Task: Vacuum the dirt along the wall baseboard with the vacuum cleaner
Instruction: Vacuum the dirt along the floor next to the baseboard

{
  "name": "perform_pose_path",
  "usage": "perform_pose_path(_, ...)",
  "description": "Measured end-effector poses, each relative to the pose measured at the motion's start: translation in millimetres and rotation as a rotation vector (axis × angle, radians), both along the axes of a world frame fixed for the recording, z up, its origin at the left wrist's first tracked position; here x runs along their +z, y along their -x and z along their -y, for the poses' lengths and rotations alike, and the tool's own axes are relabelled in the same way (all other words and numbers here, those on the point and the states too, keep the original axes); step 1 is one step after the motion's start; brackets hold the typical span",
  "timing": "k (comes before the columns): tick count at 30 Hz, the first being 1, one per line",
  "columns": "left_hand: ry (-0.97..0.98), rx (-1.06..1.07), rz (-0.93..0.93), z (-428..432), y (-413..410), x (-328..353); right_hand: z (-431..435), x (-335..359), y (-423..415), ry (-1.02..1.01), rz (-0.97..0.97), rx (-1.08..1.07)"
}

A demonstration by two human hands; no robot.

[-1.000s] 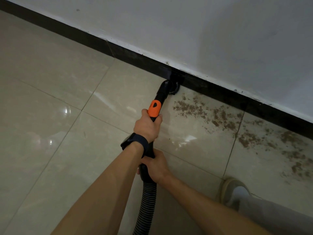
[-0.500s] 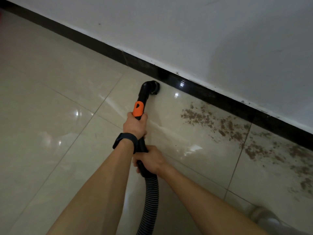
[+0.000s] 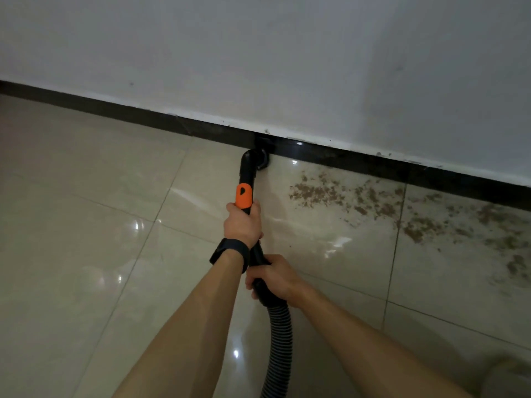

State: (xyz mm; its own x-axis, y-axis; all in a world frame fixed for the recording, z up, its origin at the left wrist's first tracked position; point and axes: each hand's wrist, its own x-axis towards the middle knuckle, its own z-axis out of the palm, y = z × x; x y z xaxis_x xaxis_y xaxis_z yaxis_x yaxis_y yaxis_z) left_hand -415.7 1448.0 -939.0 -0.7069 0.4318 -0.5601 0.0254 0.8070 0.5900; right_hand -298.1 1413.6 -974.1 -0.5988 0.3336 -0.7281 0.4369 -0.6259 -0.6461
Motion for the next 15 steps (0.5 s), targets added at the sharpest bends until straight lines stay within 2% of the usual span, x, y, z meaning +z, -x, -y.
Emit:
perform_pose_path(5,0.104,-0.104,-0.115,-1.2,-14.0,4.3,11.5,13.2,-6.6,0.062,-0.065,-0.028)
perform_pose_path(15,0.214,0.068,-0.025,62.3,-83.7,25.6,51.8,31.7,-83.6,0.133,-0.006,0.205)
